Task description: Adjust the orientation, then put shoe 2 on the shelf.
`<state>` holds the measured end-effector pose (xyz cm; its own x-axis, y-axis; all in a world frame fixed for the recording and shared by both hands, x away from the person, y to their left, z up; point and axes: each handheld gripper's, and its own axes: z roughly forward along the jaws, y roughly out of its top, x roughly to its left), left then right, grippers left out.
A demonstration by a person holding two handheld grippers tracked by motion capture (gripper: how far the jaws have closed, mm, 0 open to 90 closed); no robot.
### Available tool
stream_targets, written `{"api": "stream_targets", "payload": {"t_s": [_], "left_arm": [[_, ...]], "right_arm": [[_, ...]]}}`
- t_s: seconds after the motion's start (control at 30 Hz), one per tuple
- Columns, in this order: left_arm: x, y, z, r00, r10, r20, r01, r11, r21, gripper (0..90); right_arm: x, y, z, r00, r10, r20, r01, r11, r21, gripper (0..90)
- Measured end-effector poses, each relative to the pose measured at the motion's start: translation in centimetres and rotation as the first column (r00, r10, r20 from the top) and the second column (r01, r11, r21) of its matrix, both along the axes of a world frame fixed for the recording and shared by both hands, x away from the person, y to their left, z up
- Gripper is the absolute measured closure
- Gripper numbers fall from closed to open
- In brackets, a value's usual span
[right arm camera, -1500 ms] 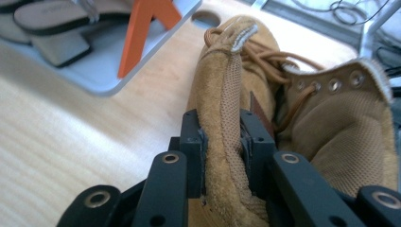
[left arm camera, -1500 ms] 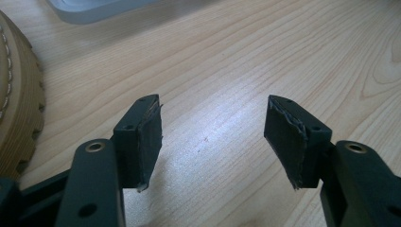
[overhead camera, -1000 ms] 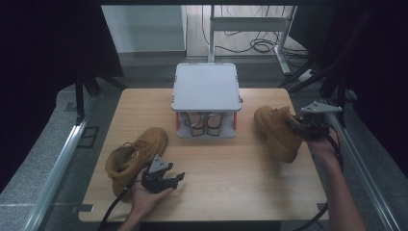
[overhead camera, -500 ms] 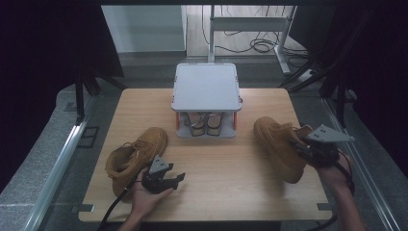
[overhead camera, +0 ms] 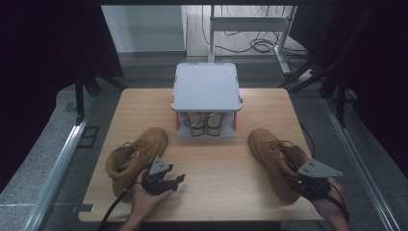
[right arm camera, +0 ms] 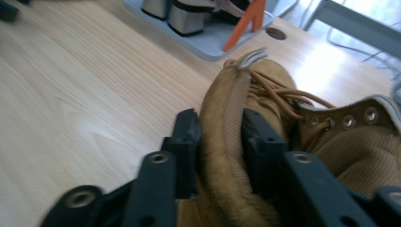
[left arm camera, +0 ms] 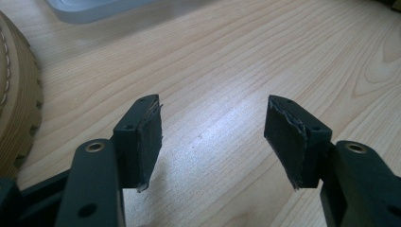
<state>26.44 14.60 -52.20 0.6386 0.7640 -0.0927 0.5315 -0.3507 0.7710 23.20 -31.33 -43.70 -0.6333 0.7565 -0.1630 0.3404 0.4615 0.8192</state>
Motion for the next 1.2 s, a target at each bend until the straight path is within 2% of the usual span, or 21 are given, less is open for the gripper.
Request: {"api": "stream_targets", "payload": {"t_s": [0.03,0.07,0.27,0.37,0.4,0.43,0.53,0.63,0.77,0.83,0.9,1.07,1.1,1.13,1.2], "left_arm": [[-0.2,-0.1,0.0,0.9999,-0.001,0.01,0.001,0.9998,0.021,37.8],[-0.2,-0.1,0.0,0.9999,-0.001,0.01,0.001,0.9998,0.021,37.7],[-0.2,-0.1,0.1,1.0,-0.003,0.007,0.003,0.9999,0.014,37.5],[-0.2,-0.1,0.1,1.0,-0.004,0.004,0.004,0.9999,0.015,37.5],[-0.2,0.0,0.2,1.0,-0.003,0.006,0.003,0.9999,0.011,37.5],[-0.2,0.0,0.2,1.0,-0.003,0.006,0.003,0.9999,0.011,37.5],[-0.4,0.0,0.4,1.0,-0.005,0.008,0.005,1.0,0.005,37.5],[-0.8,0.0,0.8,0.9999,-0.011,0.012,0.011,0.9999,-0.009,37.4],[-1.2,0.1,1.6,0.9993,-0.004,0.037,0.004,1.0,-0.002,37.4],[-1.3,0.2,2.4,0.9992,0.002,0.04,-0.001,0.9997,-0.025,37.5],[-1.4,0.2,2.7,0.9993,-0.002,0.038,0.003,0.9996,-0.029,37.5],[-2.3,0.1,4.7,0.998,-0.028,0.057,0.031,0.9977,-0.061,37.4],[-2.6,0.0,5.8,0.9971,-0.038,0.066,0.042,0.9974,-0.059,37.2],[-2.6,0.0,5.8,0.9971,-0.038,0.066,0.042,0.9974,-0.059,37.2],[-3.0,0.1,6.9,0.9957,-0.047,0.08,0.051,0.9975,-0.048,37.2]], "right_arm": [[-0.1,-0.2,0.0,1.0,-0.005,0.007,0.005,1.0,0.029,59.3],[-0.1,-0.2,0.0,1.0,-0.005,0.007,0.005,1.0,0.029,59.3],[0.0,-0.5,0.0,0.9997,-0.023,0.004,0.022,0.992,0.125,50.8],[0.2,-0.5,0.3,0.9993,-0.036,-0.001,0.036,0.984,0.174,48.8],[0.2,-0.6,0.6,0.9988,-0.05,0.003,0.048,0.976,0.214,47.7],[0.2,-0.6,0.6,0.9988,-0.05,0.003,0.048,0.976,0.214,47.7],[0.3,-0.8,1.1,0.9982,-0.06,0.002,0.057,0.964,0.261,45.3],[0.5,-0.7,1.5,0.9962,-0.087,0.0,0.085,0.963,0.257,43.2],[1.1,-0.7,2.1,0.9918,-0.128,-0.002,0.124,0.96,0.252,41.1],[1.4,-0.7,2.2,0.9897,-0.143,-0.005,0.14,0.958,0.252,40.8],[1.6,-0.8,2.3,0.9886,-0.151,-0.004,0.147,0.957,0.25,40.8],[2.1,-0.9,2.4,0.9888,-0.149,-0.004,0.145,0.961,0.237,39.5],[2.2,-0.9,2.4,0.9887,-0.15,-0.007,0.147,0.96,0.237,39.4],[2.2,-0.9,2.4,0.9887,-0.15,-0.007,0.147,0.96,0.237,39.4],[2.4,-0.9,2.3,0.989,-0.148,-0.01,0.146,0.96,0.238,39.0]]}}
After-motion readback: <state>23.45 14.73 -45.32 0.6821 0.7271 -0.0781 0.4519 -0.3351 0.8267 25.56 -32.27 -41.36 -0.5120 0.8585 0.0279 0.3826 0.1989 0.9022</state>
